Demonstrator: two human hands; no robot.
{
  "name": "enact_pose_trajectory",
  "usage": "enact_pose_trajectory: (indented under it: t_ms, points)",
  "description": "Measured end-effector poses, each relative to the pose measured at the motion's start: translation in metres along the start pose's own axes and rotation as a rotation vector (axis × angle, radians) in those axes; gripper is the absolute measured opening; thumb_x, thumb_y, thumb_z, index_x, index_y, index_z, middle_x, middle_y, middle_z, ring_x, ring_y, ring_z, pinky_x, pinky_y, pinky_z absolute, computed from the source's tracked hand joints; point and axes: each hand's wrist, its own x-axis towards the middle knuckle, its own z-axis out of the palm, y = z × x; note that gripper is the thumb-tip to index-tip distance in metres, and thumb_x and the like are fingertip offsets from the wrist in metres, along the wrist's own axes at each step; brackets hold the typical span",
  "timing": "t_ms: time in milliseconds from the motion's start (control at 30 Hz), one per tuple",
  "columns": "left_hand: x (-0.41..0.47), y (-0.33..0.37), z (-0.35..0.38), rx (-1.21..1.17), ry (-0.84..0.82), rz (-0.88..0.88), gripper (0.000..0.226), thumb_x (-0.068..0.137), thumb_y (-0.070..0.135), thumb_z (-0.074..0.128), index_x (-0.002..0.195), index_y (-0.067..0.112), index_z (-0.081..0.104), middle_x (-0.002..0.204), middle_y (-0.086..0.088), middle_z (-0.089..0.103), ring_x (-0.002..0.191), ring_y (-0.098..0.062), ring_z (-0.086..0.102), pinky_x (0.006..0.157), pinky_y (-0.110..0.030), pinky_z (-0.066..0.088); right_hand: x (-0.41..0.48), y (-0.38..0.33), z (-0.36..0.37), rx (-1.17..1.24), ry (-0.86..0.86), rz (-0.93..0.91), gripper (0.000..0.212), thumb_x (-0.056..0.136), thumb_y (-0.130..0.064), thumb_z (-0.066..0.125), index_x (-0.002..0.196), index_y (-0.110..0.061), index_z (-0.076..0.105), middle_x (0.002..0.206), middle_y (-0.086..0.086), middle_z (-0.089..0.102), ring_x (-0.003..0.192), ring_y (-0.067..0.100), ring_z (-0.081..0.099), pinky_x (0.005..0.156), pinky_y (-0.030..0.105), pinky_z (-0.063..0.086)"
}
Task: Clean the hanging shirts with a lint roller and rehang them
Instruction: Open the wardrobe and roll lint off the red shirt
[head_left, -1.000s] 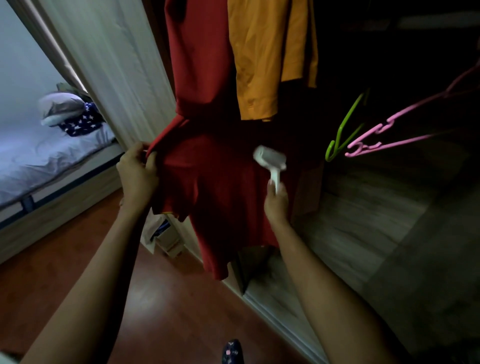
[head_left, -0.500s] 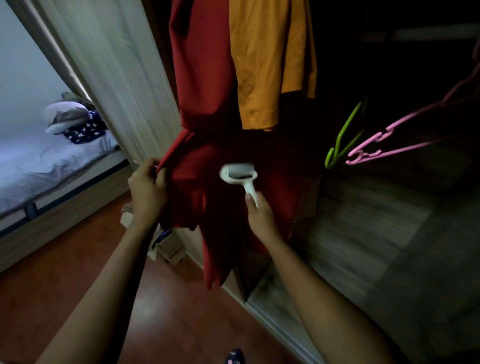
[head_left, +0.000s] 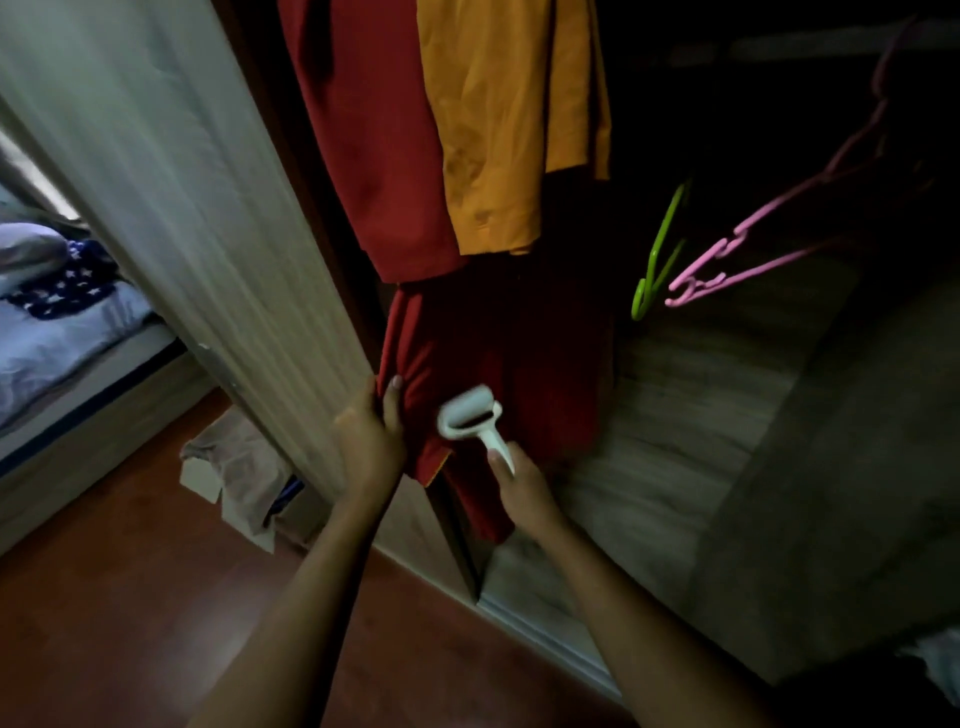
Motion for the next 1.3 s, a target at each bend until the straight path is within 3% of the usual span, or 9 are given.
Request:
enact_pose_trajectory:
  t_ms: [133,567,767,900,967,1067,1133,1200,1300]
  points:
    - [-0.006,-0.014,0.015,-0.034,-0.088,-0.004,0.027,0.101,0.028,0.052,0.085,0.006,0.057,0.068,-0.007,0.06,0.059,-0.021,0.057,0.056,-0.038,0.044,-0.015,0.037,0.011,-0.05,0.013,0.231,0.047,0.1,-0.047,0.042,0.12,-0.007,0.056,0.095,-0.004,0.055,0.086,0.011,0.052,0.078,0.028,0.038]
    - [-0.025,0.003,0.077,-0.037,-0.497,0.19,0.031,0.1,0.025,0.053,0.089,-0.004,0.061,0.079,-0.031,0.065,0.075,-0.045,0.063,0.059,-0.038,0.038,-0.105,-0.03,-0.06,-0.107,0.605,0.288,0.029,0.102,-0.041,0.04,0.099,-0.017,0.057,0.075,-0.003,0.06,0.069,0.014,0.059,0.06,0.029,0.042]
    - [-0.095,0.023,0.102,-0.133,-0.723,0.162,0.031,0.097,0.035,0.056,0.09,0.005,0.062,0.085,-0.022,0.07,0.084,-0.041,0.066,0.073,-0.042,0.051,-0.201,-0.021,-0.08,-0.127,0.818,0.372,0.023,0.1,-0.044,0.043,0.092,-0.026,0.055,0.076,0.002,0.065,0.072,0.017,0.063,0.068,0.035,0.051]
    - [-0.179,0.048,0.097,-0.201,-0.875,0.223,0.023,0.095,0.03,0.059,0.084,0.01,0.063,0.078,-0.015,0.07,0.078,-0.038,0.066,0.066,-0.035,0.046,-0.294,-0.01,-0.085,-0.064,0.899,0.464,0.041,0.099,-0.048,0.042,0.12,-0.017,0.059,0.104,0.003,0.068,0.099,0.021,0.065,0.088,0.038,0.051]
    - [-0.231,0.067,0.091,-0.223,-0.958,0.31,0.021,0.095,0.03,0.059,0.085,0.012,0.061,0.073,-0.012,0.068,0.073,-0.036,0.066,0.062,-0.034,0.044,-0.347,-0.01,-0.087,-0.066,0.969,0.458,0.041,0.101,-0.041,0.044,0.127,-0.013,0.056,0.117,0.0,0.065,0.112,0.018,0.06,0.094,0.025,0.046]
    - [-0.318,0.1,0.072,-0.324,-1.125,0.446,0.016,0.096,0.031,0.058,0.104,0.018,0.061,0.079,-0.004,0.069,0.071,-0.026,0.066,0.062,-0.033,0.049,-0.428,-0.004,-0.09,-0.063,1.116,0.569,0.034,0.103,-0.024,0.045,0.131,-0.007,0.054,0.118,-0.001,0.058,0.114,0.016,0.056,0.078,0.007,0.034]
    - [-0.378,0.122,0.058,-0.363,-1.25,0.494,0.023,0.096,0.032,0.057,0.114,0.017,0.061,0.088,-0.002,0.07,0.08,-0.024,0.067,0.067,-0.033,0.052,-0.483,0.012,-0.091,0.033,1.268,0.563,0.038,0.104,-0.023,0.045,0.141,-0.019,0.044,0.143,-0.001,0.048,0.131,0.014,0.046,0.092,0.0,0.03]
    - [-0.441,0.138,0.042,-0.346,-1.376,0.535,0.026,0.097,0.034,0.055,0.119,0.022,0.059,0.102,-0.002,0.071,0.095,-0.024,0.067,0.08,-0.035,0.054,-0.544,0.032,-0.086,0.055,1.32,0.605,0.045,0.103,-0.038,0.041,0.147,-0.026,0.039,0.151,-0.005,0.043,0.136,0.008,0.042,0.111,0.015,0.03]
    - [-0.522,0.159,0.002,-0.384,-1.564,0.682,0.025,0.096,0.051,0.048,0.118,0.039,0.054,0.11,0.008,0.066,0.103,-0.017,0.064,0.089,-0.035,0.054,-0.632,0.055,-0.072,0.154,1.322,0.857,0.053,0.096,-0.061,0.034,0.137,-0.03,0.047,0.129,-0.005,0.063,0.113,0.015,0.062,0.1,0.038,0.049]
